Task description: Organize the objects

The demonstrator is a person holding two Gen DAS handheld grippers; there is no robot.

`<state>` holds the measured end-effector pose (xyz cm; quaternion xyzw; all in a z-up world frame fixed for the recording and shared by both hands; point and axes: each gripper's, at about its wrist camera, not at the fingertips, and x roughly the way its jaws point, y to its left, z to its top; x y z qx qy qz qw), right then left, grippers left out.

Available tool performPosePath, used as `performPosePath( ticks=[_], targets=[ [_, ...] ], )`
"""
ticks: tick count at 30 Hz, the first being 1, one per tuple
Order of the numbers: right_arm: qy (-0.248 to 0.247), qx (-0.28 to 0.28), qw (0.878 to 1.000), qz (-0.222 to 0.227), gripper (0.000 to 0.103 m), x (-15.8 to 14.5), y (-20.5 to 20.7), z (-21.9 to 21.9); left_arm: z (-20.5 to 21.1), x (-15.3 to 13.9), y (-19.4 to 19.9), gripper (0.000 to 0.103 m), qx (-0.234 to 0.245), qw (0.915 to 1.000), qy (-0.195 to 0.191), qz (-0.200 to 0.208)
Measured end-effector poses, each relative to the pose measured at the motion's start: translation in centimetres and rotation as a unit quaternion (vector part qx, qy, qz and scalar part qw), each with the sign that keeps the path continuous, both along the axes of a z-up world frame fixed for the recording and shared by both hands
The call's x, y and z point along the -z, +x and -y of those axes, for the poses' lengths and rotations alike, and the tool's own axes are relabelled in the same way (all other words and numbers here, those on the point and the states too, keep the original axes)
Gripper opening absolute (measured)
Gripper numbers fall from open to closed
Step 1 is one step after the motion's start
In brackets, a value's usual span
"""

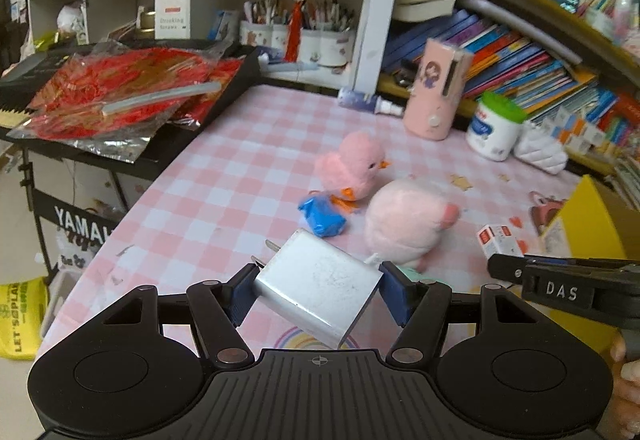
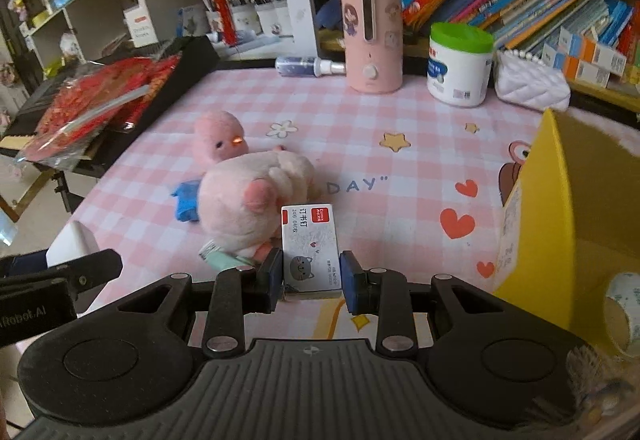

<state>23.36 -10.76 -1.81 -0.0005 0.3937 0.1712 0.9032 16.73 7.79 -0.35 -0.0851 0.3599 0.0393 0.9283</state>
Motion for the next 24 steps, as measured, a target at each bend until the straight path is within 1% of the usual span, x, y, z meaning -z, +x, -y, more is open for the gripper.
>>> performPosePath(
  ticks=[7,15,24],
  targets=[
    [-0.014,-0.011,1.0,0.014,0.028,-1.0,-3.9,0.5,0.7,-0.4,-2.8,0.064,0.027,0.9996,-0.007,0.008],
    [-0.019,0.004,1.0,0.008,0.028,-1.2,-8.1,1.0,0.6,-0.5,-6.8,0.064,0.045,0.9988,-0.015,0.013],
    [-0.022,0.013,1.0,-0.005,0.028,-0.8,-13.5,0.6,0.2,-0.4,-11.3,0.064,0.06,0.9979,-0.022,0.006]
  ],
)
